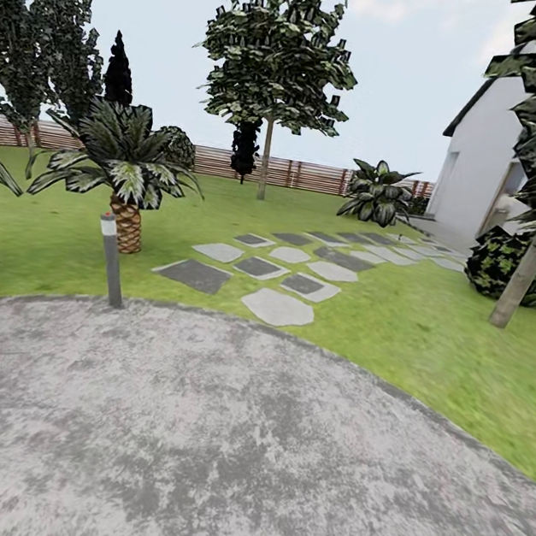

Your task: In the garden, pick up the pesticide atomizer on the floor and spray pesticide onto both trees until each tree trunk is fully covered.

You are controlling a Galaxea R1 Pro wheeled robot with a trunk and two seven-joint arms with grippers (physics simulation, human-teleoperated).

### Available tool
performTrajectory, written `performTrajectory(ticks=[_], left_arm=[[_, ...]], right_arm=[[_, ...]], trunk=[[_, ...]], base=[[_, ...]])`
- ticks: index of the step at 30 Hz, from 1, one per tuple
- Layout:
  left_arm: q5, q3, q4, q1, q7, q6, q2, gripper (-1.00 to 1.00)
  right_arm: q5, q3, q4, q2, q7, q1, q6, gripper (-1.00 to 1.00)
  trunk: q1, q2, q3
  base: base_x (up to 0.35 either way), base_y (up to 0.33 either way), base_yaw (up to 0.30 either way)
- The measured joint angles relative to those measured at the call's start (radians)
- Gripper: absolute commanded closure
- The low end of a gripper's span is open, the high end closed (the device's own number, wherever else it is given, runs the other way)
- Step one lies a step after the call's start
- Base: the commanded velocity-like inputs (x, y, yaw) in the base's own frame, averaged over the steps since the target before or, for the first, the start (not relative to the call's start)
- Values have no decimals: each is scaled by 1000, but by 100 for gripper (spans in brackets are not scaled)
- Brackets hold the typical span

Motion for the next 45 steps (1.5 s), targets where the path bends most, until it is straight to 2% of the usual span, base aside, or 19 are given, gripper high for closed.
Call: performTrajectory(ticks=[11,16,45], left_arm=[[0,0,0,0,0,-1,0,-100],[1,0,0,0,0,-1,17,-100],[1,0,-1,0,0,-4,34,-100]], right_arm=[[0,0,1,0,0,0,0,-100],[0,0,2,-1,0,0,0,-100],[0,0,1,-1,0,0,0,-100]], trunk=[[0,0,0],[0,0,0],[0,0,0]], base=[[350,127,0],[350,127,0],[350,112,0]])
